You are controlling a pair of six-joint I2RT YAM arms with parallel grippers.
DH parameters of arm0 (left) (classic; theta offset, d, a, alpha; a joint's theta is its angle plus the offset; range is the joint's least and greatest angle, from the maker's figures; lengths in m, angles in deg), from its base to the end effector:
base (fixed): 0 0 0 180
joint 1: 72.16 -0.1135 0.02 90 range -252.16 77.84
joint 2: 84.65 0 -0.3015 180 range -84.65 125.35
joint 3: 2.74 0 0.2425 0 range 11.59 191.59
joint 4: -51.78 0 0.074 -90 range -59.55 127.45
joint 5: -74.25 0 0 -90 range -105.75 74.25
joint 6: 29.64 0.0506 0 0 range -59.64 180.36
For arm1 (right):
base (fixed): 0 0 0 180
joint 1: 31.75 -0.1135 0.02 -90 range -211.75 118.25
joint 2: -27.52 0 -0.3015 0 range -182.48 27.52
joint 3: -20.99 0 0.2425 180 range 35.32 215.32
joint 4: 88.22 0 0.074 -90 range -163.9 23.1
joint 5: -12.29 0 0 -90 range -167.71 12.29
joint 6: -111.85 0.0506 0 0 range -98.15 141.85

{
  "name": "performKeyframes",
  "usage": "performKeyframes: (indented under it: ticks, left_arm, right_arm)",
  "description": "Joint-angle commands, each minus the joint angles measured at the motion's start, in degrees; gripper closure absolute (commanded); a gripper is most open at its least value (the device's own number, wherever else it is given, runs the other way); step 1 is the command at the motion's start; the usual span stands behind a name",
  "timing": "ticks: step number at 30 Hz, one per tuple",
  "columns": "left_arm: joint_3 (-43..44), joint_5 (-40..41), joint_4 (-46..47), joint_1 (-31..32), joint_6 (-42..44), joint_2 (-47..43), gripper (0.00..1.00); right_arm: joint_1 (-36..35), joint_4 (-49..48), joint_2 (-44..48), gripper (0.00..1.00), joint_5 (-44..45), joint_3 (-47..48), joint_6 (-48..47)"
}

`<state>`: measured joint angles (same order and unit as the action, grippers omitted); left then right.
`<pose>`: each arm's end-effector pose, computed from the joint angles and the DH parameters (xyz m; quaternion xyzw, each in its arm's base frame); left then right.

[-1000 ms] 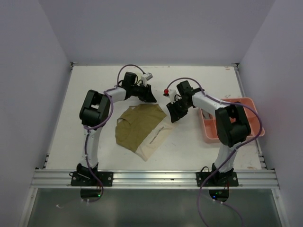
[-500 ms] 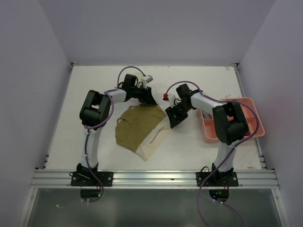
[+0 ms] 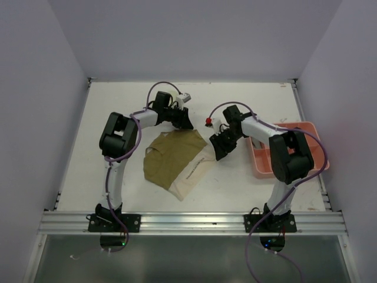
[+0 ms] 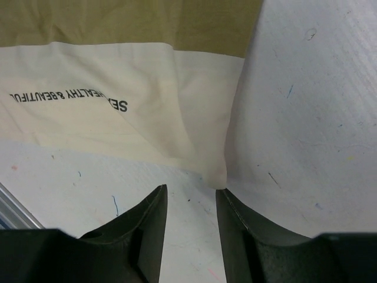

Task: Roll the underwear
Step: Fold the underwear

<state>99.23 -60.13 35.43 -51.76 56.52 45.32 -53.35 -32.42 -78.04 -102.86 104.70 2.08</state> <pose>0.4625 -0.2097 0.1537 0.2679 0.8234 -0.4158 0.2781 0.3190 0.1494 0.1967 -0.3647 0.8995 0.2181 0.1015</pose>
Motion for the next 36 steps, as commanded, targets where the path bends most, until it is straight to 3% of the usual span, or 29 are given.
performKeyframes:
  ticks: [1,8,13,18,21,24,34,36]
  left_arm:
    - [1.75,1.58,-1.84,0.34,0.85,0.63,0.69]
    - [1.57,1.84,-2.9,0.25,1.73,0.72,0.69]
    - [2.8,2.98,-4.21,-0.19,2.25,1.86,0.69]
    - [3.77,2.9,-4.92,-0.72,2.43,2.39,0.7]
    - [3.95,2.9,-5.01,-0.72,2.43,2.48,0.7]
    - [4.12,3.07,-5.36,-0.72,2.61,2.65,0.7]
    - [7.72,4.48,-7.38,-2.91,3.48,4.94,0.73]
    - [9.39,2.39,-9.13,-3.44,5.75,5.2,0.67]
  right_arm:
    - [0.25,-3.32,0.36,0.58,-0.52,0.31,0.52]
    - [0.77,-6.84,-0.88,0.77,-0.86,-0.92,-0.97]
    - [0.95,-5.44,-0.97,0.7,-0.61,-1.53,-2.99]
    - [1.65,-5.79,-0.96,0.76,-0.52,-2.33,-3.0]
    - [1.74,-6.58,-0.97,0.91,-1.13,-2.59,-2.56]
    - [2.27,-7.37,-1.49,1.0,-1.66,-2.41,-1.77]
    - [4.11,-8.43,-0.62,1.0,-2.98,-4.7,-1.68]
    - [4.12,-8.43,-0.35,1.0,-3.59,-5.05,-1.76]
